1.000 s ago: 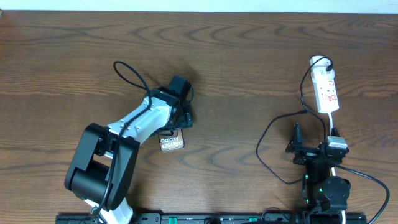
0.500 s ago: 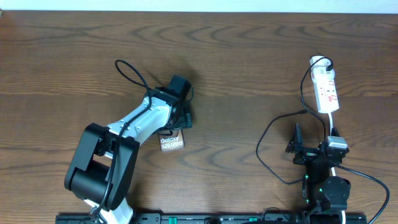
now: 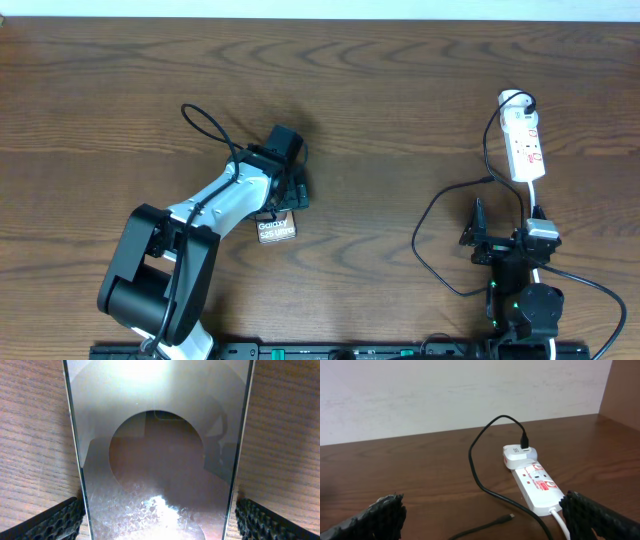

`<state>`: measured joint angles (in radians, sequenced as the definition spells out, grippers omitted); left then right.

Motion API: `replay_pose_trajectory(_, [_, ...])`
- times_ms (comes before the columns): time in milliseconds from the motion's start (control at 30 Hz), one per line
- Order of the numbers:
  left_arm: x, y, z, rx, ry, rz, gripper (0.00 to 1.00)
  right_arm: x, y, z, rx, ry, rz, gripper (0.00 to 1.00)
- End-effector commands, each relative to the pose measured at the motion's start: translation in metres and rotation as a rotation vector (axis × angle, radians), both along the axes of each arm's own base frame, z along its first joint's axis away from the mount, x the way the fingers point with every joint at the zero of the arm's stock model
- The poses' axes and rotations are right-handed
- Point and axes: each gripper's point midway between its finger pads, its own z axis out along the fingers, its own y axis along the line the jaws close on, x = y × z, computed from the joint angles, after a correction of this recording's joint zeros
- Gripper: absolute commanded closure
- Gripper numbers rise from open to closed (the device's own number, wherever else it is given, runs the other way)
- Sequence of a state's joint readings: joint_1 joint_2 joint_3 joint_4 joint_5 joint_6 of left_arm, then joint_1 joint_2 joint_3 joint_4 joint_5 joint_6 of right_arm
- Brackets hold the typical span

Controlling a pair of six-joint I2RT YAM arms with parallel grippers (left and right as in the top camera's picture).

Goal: Plug charger to phone and switch on socket

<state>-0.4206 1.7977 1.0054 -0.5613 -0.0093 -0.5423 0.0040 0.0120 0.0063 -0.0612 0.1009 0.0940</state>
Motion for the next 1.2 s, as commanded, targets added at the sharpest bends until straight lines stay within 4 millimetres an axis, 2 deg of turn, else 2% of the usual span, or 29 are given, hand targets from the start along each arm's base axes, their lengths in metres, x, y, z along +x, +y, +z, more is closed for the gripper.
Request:
replay_pose_trajectory(0, [-0.027, 0.008, -0.021, 0.022, 0.1, -0.02, 0.02, 0.0, 0.003, 0.0, -0.013, 0.0, 0.013, 0.01])
replay_pose_trajectory(467, [-0.038, 0.012, -0.021, 0.04, 0.148, -0.02, 0.0, 0.0, 0.003, 0.0, -0.013, 0.0, 0.013, 0.01])
replay_pose_trajectory(667, [-0.038, 0.012, -0.021, 0.04, 0.147, -0.02, 0.17, 0.0, 0.003, 0.0, -0.013, 0.0, 0.013, 0.01])
replay_pose_trajectory(900, [-0.034, 0.011, -0.021, 0.034, 0.13, -0.021, 0.18, 0.0, 0.003, 0.0, -0.013, 0.0, 0.013, 0.01])
replay_pose_trajectory(1033, [-0.034, 0.011, -0.021, 0.037, 0.128, -0.02, 0.27, 0.0, 0.003, 0.0, -0.013, 0.0, 0.013, 0.01])
replay_pose_trajectory(1133, [-0.033, 0.011, -0.021, 0.039, 0.125, -0.02, 0.27, 0.0, 0.003, 0.0, -0.013, 0.0, 0.013, 0.01])
replay_pose_trajectory(1167, [-0.033, 0.011, -0.021, 0.039, 0.124, -0.02, 0.22, 0.0, 0.003, 0.0, -0.013, 0.0, 0.013, 0.01])
